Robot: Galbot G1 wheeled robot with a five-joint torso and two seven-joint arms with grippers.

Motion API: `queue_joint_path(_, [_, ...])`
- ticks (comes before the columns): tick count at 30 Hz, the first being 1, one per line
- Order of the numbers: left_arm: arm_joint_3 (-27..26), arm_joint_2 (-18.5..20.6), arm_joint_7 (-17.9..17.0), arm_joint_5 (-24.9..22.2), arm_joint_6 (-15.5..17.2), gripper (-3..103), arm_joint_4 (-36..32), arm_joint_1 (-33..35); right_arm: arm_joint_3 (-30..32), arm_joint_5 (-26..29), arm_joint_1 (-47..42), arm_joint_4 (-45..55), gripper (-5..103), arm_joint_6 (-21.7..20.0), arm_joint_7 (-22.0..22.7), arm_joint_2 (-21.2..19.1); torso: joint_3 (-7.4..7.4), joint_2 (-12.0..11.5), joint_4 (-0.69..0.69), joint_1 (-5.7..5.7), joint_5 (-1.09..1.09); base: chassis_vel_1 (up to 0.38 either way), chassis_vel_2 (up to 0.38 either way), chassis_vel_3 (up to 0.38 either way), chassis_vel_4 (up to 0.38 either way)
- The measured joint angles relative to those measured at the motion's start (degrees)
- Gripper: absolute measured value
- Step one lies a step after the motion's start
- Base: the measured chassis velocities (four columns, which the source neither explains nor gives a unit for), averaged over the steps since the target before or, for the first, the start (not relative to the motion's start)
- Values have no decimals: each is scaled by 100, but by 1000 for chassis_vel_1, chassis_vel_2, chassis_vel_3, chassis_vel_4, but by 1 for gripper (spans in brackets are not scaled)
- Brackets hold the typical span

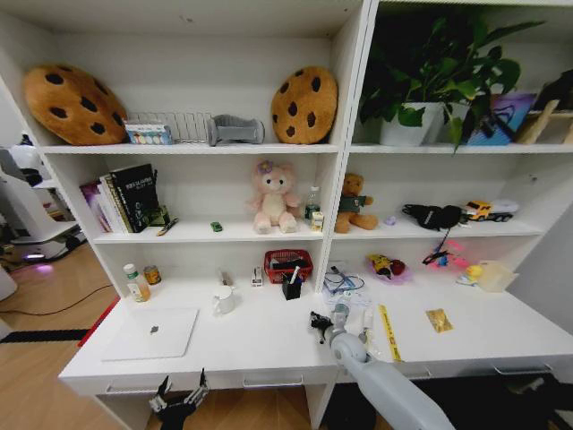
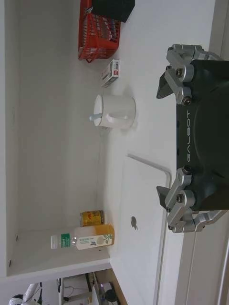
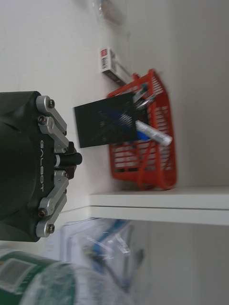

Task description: Organize the objects on the table.

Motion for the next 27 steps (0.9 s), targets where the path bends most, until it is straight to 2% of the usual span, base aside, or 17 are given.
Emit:
queue_joint_path(1, [30,-1,2,19,0,100,15,0,-3,-371,28,30,10,352,-214,-39,0,0,-2,0,-1,0,0,0,0])
queue_joint_path(2, [30,-1,2,19,0,100,15,0,-3,-371,28,30,10,352,-214,-39,0,0,-2,0,-1,0,0,0,0])
queue_joint_path(4, [124,-9,6,81,-1,100,50,-6,-23,-945,279,-36,10,1111,-587,-17,-1,1,-2,0,-2,0,0,0,0])
queue_joint_path(8, [216,-15,9,111,35,100,51,11,-118,-1240,832,-371,10,1595,-776,242,0,0,2,0,-2,0,0,0,0])
queue_joint_path(12, [233,-11,11,133,42,100,69,13,-221,-1244,1224,-620,10,1718,-833,502,-1,0,1,0,-3,0,0,0,0])
queue_joint_path(14, [234,6,13,136,51,100,72,23,-348,-1245,1581,-1034,10,1844,-952,833,-1,1,0,0,-3,0,0,0,0])
queue_joint_path(16, [230,11,13,136,52,100,72,25,-384,-1248,1677,-1205,10,1886,-992,936,-1,1,1,0,-3,0,0,0,0])
queue_joint_path(19, [182,15,13,133,56,100,78,47,-464,-1373,2020,-2064,10,2099,-1164,1345,-1,1,0,0,-3,0,0,0,0])
queue_joint_path(27, [125,14,13,113,56,100,112,57,-425,-1602,2320,-3078,10,2398,-1308,1720,-1,1,-1,0,-2,0,0,0,0])
